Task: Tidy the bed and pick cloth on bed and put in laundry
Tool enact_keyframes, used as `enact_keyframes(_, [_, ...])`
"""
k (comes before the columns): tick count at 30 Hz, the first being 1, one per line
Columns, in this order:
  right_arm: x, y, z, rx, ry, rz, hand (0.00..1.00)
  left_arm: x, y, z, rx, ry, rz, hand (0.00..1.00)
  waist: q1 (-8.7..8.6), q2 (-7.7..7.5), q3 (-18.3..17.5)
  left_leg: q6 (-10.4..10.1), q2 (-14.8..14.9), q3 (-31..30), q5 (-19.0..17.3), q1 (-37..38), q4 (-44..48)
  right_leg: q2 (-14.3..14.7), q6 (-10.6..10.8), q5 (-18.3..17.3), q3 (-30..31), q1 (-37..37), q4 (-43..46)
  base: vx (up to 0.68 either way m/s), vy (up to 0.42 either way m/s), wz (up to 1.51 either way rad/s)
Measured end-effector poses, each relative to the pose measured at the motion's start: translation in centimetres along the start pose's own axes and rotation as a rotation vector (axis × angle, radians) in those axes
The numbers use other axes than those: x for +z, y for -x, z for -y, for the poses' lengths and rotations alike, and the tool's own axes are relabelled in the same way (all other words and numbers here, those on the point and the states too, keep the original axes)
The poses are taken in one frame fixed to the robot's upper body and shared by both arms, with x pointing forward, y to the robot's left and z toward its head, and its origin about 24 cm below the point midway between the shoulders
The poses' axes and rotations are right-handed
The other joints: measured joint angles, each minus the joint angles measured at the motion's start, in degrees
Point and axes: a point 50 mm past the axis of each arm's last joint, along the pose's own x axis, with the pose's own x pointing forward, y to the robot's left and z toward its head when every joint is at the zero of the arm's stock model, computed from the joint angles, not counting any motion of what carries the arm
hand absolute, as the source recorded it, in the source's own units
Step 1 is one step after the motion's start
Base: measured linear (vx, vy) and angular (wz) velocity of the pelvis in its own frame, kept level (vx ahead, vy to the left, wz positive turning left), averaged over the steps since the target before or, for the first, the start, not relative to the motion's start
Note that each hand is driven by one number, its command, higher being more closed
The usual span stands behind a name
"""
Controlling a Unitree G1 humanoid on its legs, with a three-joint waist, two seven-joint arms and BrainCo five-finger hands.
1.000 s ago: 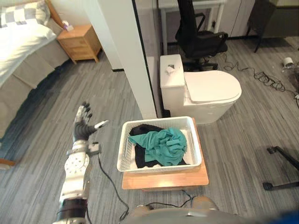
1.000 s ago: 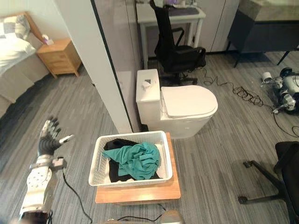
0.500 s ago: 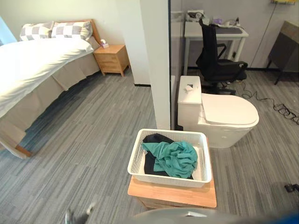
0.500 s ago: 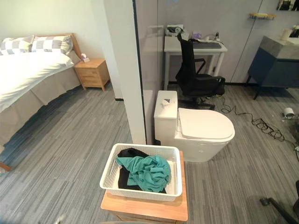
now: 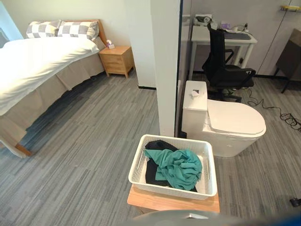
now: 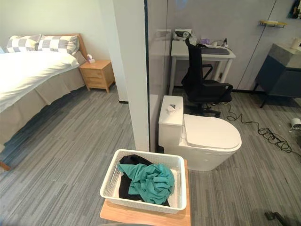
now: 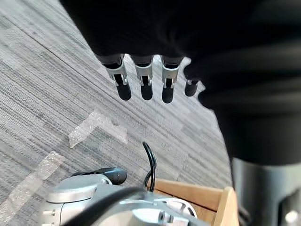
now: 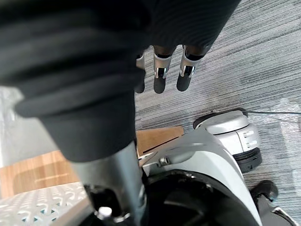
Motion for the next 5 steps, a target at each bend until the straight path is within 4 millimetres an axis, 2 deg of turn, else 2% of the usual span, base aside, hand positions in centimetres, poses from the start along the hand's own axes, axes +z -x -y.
enact_keyframes(5, [0.17, -0.17, -0.03, 0.014, 0.023, -0.014, 0.00, 0.17, -0.28, 0.32, -0.059, -0.094, -0.028, 0.00, 0.10, 0.23, 0.04, -0.12, 0.04, -0.07, 0.24, -0.07, -0.05, 0.14, -0.06, -0.04, 0.03, -0.01, -0.48, -0.03, -0.006, -0.01])
